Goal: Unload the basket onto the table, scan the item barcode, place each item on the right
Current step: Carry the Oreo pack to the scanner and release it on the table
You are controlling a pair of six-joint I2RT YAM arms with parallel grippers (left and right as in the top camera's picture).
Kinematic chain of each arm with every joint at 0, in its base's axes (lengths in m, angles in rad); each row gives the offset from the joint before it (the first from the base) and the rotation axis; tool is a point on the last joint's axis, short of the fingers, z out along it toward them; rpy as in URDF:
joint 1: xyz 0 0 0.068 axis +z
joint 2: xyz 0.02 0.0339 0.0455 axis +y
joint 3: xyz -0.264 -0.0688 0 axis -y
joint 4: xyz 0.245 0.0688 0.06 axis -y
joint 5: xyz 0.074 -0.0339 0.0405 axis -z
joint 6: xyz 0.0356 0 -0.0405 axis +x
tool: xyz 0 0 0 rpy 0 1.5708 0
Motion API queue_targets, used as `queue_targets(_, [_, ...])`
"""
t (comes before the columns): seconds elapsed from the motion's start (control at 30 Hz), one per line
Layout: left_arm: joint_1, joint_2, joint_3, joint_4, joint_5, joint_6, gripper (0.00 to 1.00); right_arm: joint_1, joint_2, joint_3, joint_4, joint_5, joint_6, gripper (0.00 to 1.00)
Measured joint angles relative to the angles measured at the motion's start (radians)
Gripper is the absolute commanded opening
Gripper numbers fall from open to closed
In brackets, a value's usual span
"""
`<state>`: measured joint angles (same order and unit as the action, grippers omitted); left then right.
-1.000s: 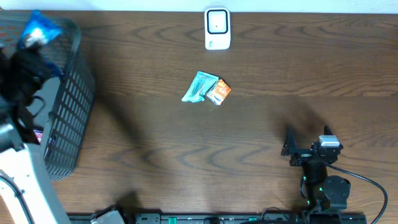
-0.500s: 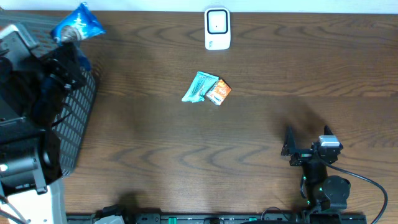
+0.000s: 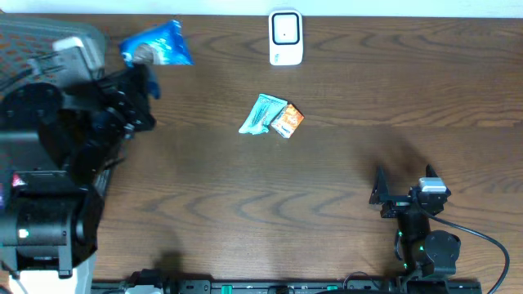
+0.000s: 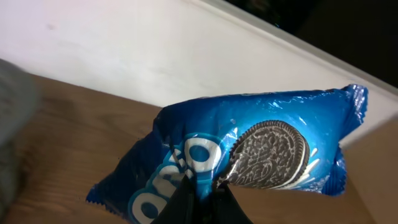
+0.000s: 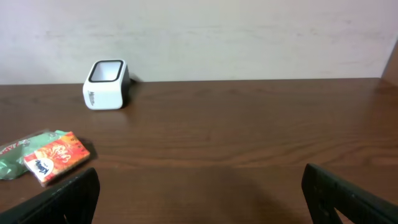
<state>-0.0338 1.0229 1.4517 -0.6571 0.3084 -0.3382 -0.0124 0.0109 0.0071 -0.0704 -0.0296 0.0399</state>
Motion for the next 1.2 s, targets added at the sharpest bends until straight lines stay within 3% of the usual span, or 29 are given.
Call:
queue_targets(0.43, [-0.192, 0.062, 0.0, -0.085, -0.001, 0.021, 0.07, 0.0, 0.0, 0.0, 0.0, 0.0, 0.0, 0.99])
queue_targets(1.2, [-0.266, 0.383, 0.0, -0.118, -0.001, 0.022, 0.07, 0.0, 0.0, 0.0, 0.0, 0.0, 0.0, 0.99])
